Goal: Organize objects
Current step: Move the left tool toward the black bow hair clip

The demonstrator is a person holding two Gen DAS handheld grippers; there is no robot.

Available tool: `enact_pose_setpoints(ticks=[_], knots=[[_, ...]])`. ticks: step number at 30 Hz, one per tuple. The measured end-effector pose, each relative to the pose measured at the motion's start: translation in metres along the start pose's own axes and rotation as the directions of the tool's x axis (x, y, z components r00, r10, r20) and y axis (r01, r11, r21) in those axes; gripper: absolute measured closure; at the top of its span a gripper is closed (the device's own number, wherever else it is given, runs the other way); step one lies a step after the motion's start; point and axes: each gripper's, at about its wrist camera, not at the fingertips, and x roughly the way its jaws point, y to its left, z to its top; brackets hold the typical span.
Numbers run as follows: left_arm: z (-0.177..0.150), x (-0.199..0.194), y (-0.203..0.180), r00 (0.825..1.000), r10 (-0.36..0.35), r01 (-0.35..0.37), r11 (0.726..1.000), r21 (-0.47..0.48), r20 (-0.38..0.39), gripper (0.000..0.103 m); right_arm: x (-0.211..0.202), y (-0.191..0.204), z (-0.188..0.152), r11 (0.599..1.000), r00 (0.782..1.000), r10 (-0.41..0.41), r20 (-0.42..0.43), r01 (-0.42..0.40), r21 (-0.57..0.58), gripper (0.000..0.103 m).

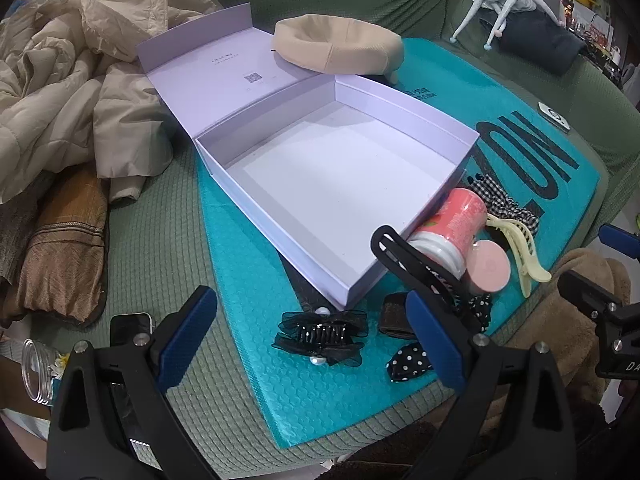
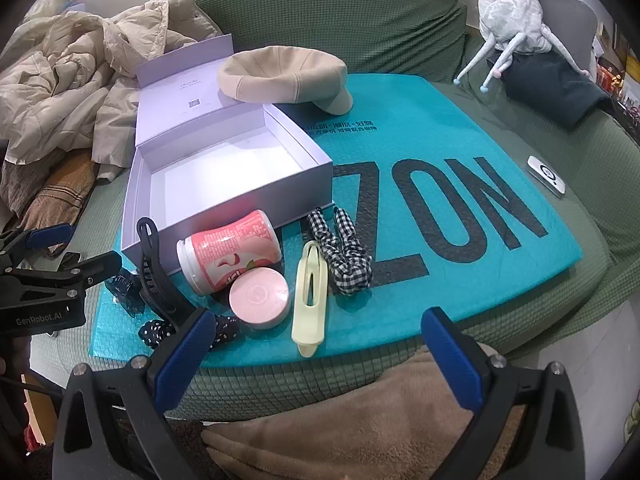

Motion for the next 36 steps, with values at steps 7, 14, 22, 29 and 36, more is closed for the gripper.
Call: enact_pose_setpoints(ticks=[7, 14, 22, 29, 36], knots=[[-0.0015, -0.0001, -0.0010, 1.000, -0.004, 0.004, 1.000, -0.003, -0.005, 0.007, -0.0007, -0.0021, -0.0023, 1.000, 1.000, 0.003, 0.004, -0.003, 0.003, 0.000], [-0.0019, -0.0013, -0.0039, 1.000, 0.000, 0.000, 1.000, 0.006, -0.001, 0.007, -0.0009, -0.0032, -0.0031, 1.000, 1.000, 0.006, 0.007, -0.006, 0.006, 0.000], [-0.0031, -0.0027, -0.0062, 1.000, -0.006, 0.006, 1.000, 0.008, -0.002, 0.007, -0.0007, -0.0033, -0.0042, 1.000, 1.000, 0.010, 0.008, -0.010, 0.006, 0.000], [-0.0039, -0.0019, -0.0063, 1.000, -0.024, 0.024, 1.000, -0.001, -0.011, 0.007, -0.0011, -0.0048, -0.0067, 1.000, 1.000, 0.012, 0.001, -0.012, 0.015, 0.000], [-0.0049, -0.0012, -0.0085, 1.000, -0.021, 0.021, 1.000, 0.010, -0.020, 0.007, 0.0009, -0.0062, -0.0094, 1.000, 1.000, 0.014, -0.007, -0.014, 0.021, 0.000]])
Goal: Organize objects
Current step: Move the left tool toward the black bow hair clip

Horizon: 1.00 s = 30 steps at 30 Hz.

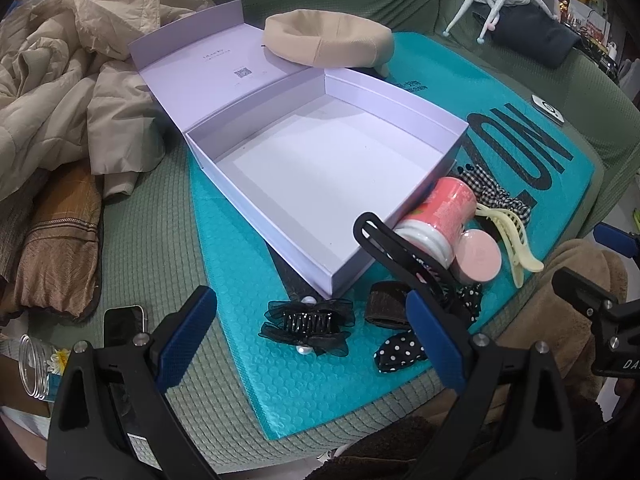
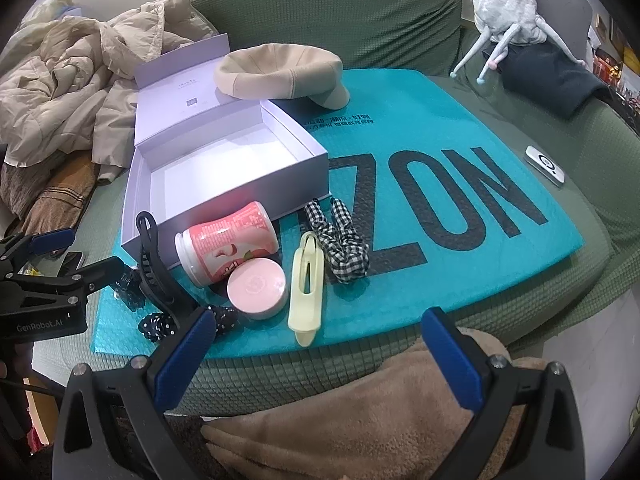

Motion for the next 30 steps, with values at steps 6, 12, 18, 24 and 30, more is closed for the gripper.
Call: enact_pose_setpoints(ticks=[6, 12, 18, 24, 30], knots=[[-0.001, 0.000, 0.001, 1.000, -0.001, 0.001, 1.000, 0.000, 0.000, 0.007, 0.002, -0.001, -0.002, 1.000, 1.000, 0.007, -0.005, -0.007, 0.007, 0.000], [-0.002, 0.001, 0.002, 1.000, 0.005, -0.005, 1.000, -0.002, 0.001, 0.007, 0.004, -0.001, -0.002, 1.000, 1.000, 0.013, -0.008, -0.012, 0.011, 0.000], [-0.003, 0.004, 0.001, 1.000, -0.003, 0.003, 1.000, -0.005, -0.009, 0.007, 0.007, -0.001, -0.002, 0.999, 0.999, 0.032, -0.009, -0.032, 0.013, 0.000], [-0.002, 0.010, 0.002, 1.000, -0.015, 0.015, 1.000, -0.010, -0.020, 0.007, 0.011, 0.000, -0.002, 0.999, 0.999, 0.049, -0.011, -0.049, 0.015, 0.000], [-0.004, 0.011, 0.005, 0.999, -0.026, 0.026, 0.999, -0.022, -0.019, 0.007, 0.016, -0.001, -0.002, 0.998, 0.998, 0.062, -0.015, -0.062, 0.025, 0.000]])
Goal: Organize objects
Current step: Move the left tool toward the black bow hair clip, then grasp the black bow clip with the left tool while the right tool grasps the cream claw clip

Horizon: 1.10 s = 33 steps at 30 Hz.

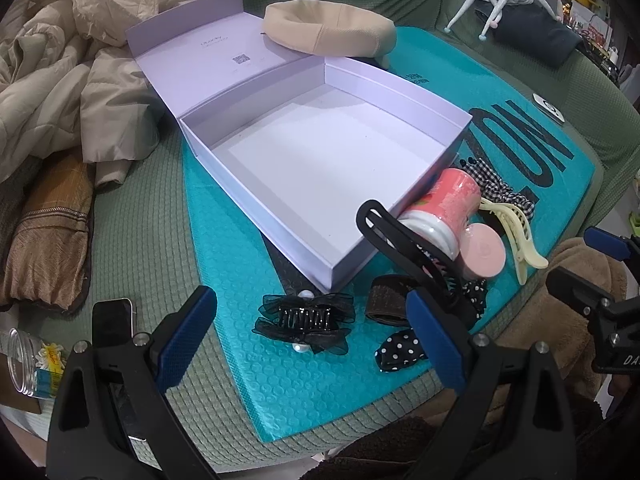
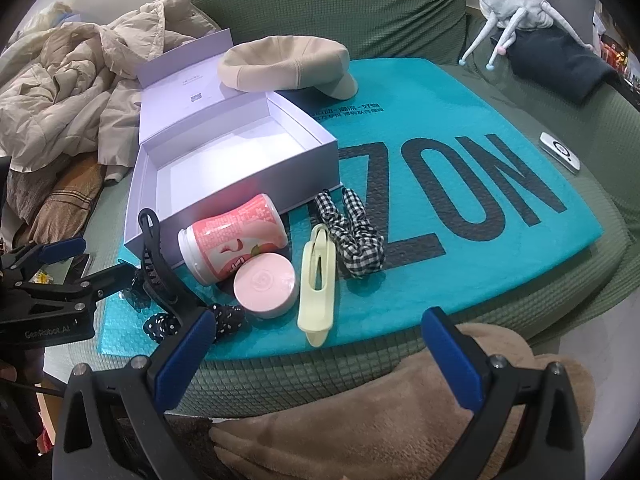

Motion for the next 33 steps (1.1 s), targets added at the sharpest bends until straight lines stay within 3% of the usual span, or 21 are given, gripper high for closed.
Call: enact_pose_setpoints(ticks=[11, 18, 33], knots=[[-0.008, 0.013, 0.019, 0.999, -0.043, 0.041, 0.995, -0.092, -0.022, 0.007, 0.016, 0.001, -0.002, 0.999, 0.999, 0.031, -0.029, -0.031, 0.013, 0.000], [-0.012, 0.028, 0.021, 0.997, -0.031, 0.025, 0.997, -0.079, -0.076, 0.007, 0.031, 0.002, -0.003, 0.999, 0.997, 0.054, -0.061, -0.054, 0.003, 0.000], [-0.016, 0.041, 0.021, 0.995, -0.030, 0.026, 0.999, -0.043, -0.096, 0.007, 0.048, -0.001, 0.000, 0.997, 0.993, 0.079, -0.087, -0.080, -0.007, 0.007]])
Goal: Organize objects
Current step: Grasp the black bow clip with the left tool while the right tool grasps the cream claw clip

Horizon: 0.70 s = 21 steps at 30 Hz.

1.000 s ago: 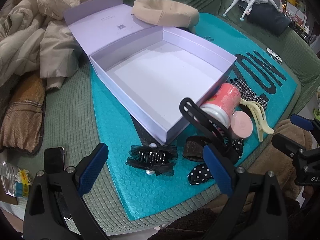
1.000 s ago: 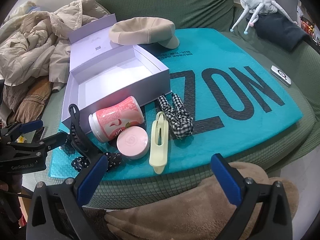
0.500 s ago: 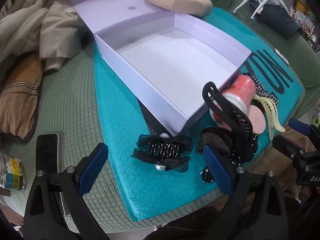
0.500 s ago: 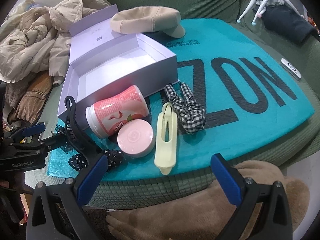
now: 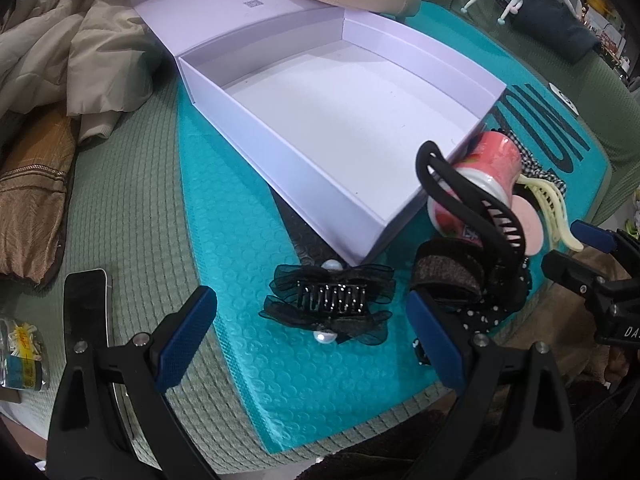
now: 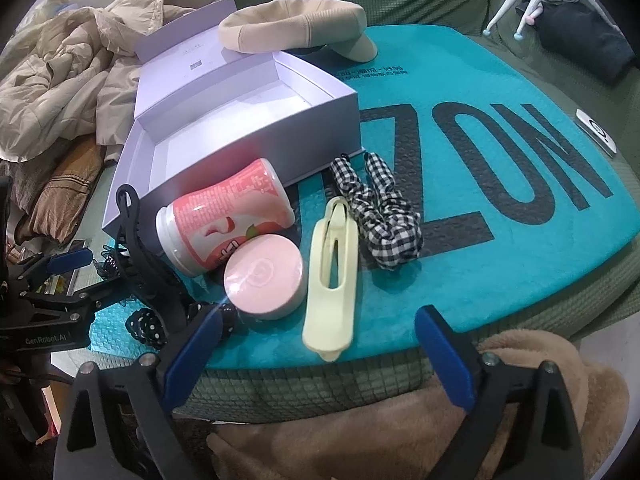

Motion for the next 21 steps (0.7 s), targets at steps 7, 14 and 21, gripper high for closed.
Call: enact_pose_setpoints(ticks=[7, 14, 21], knots=[[0.001, 0.012, -0.001, 1.000, 0.025, -0.025, 0.999, 0.020, -0.013, 0.007, 0.005, 0.001, 0.001, 1.000, 1.000, -0.001, -0.013, 0.000, -0.020, 0.014], [0.002, 0.019, 0.000, 1.000, 0.022, -0.022, 0.999, 0.036, -0.011, 0.007, 0.009, 0.000, 0.001, 0.999, 0.999, 0.028, -0.020, -0.028, -0.027, 0.027], [0.005, 0.021, 0.005, 1.000, -0.008, 0.008, 1.000, 0.010, 0.002, 0.016, 0.011, 0.003, 0.003, 0.996, 0.996, 0.081, -0.025, -0.082, -0.029, 0.049]])
